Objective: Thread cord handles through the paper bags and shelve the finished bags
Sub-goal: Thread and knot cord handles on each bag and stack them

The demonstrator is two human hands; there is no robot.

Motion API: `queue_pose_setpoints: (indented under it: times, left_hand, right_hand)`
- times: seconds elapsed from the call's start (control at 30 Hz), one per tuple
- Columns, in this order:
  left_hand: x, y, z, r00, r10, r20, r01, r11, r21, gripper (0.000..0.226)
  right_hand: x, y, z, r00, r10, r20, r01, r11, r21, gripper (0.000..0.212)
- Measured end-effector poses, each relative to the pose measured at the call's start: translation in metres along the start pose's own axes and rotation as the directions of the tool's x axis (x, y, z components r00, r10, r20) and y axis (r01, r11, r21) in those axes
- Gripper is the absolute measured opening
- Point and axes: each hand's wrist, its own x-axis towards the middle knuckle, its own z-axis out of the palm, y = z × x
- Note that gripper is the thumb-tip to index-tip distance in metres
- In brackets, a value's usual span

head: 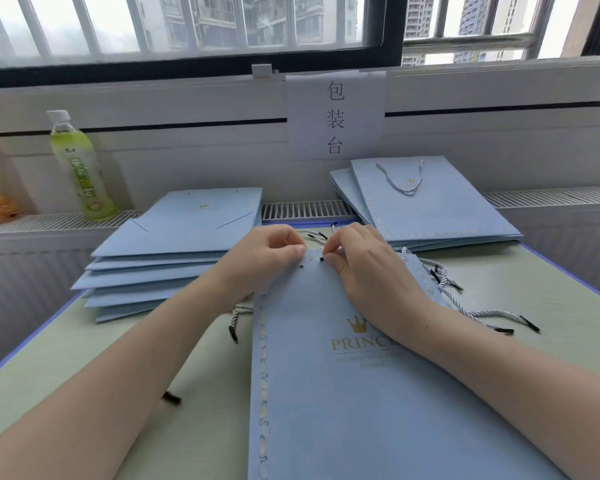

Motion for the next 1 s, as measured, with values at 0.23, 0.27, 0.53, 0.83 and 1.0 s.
queue_pose_setpoints:
  times: [0.23,0.27,0.53,0.83,1.0]
  left_hand:
    - [-0.001,0.003,-0.011,0.993,-0.017,0.118,0.028,0.996,-0.089,0.014]
    - [-0.001,0.003,-0.011,0.994,0.011,0.113,-0.002,0.997,-0.083,0.012]
    - [-0.004,0.007,0.000,0.990,0.124,0.062,-0.123,0.992,-0.005,0.021]
    - [0.000,0.003,0.007,0.996,0.090,-0.021,-0.087,0.990,0.113,0.030]
    - [0.001,-0.001,0.013,0.996,0.058,-0.060,-0.053,0.995,0.084,0.059]
  right_hand:
    - [0.003,0.000,-0.006,0.995,-0.012,-0.102,0.013,1.000,0.016,0.004]
    - [0.005,-0.002,-0.010,0.986,-0.063,-0.153,0.059,0.998,-0.028,0.004]
    - [0.003,-0.009,-0.010,0.957,-0.278,-0.085,0.266,0.955,-0.130,0.004]
    - [0.002,-0.012,-0.005,0.950,-0.312,-0.013,0.307,0.942,-0.135,0.007]
    - [0.003,-0.017,-0.006,0.989,-0.148,-0.002,0.146,0.970,0.194,0.011]
